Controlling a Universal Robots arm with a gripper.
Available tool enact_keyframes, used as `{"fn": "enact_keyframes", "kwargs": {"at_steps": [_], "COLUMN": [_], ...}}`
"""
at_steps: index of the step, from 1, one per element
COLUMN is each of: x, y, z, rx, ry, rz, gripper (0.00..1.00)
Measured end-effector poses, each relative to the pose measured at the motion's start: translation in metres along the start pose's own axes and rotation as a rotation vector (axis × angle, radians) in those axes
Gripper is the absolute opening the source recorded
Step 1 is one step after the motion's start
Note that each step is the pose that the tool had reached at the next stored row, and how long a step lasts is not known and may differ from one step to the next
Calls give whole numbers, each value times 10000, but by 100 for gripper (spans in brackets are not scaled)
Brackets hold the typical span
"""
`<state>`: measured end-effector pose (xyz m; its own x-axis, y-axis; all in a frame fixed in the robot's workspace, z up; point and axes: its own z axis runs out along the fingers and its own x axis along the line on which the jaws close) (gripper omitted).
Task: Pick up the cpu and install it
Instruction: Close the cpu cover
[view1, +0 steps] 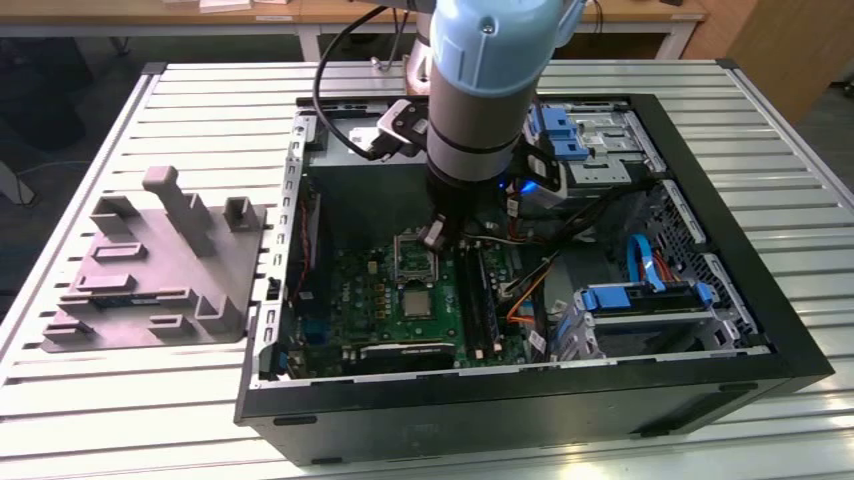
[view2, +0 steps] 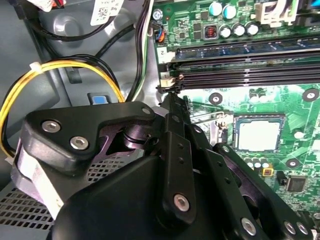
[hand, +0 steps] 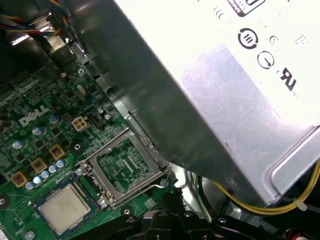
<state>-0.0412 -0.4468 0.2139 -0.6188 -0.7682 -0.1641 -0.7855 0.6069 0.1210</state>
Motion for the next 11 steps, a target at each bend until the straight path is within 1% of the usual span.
{"fn": "enact_keyframes", "kwargs": {"at_steps": [2, 4, 11], "x": [-3, -4, -9], "y": [2, 3, 7], "z": [7, 14, 31], "rx": [-30, -42, -45], "ry": [-37, -55, -56], "rz": [0, -1, 1], "gripper": [11, 11, 11]}}
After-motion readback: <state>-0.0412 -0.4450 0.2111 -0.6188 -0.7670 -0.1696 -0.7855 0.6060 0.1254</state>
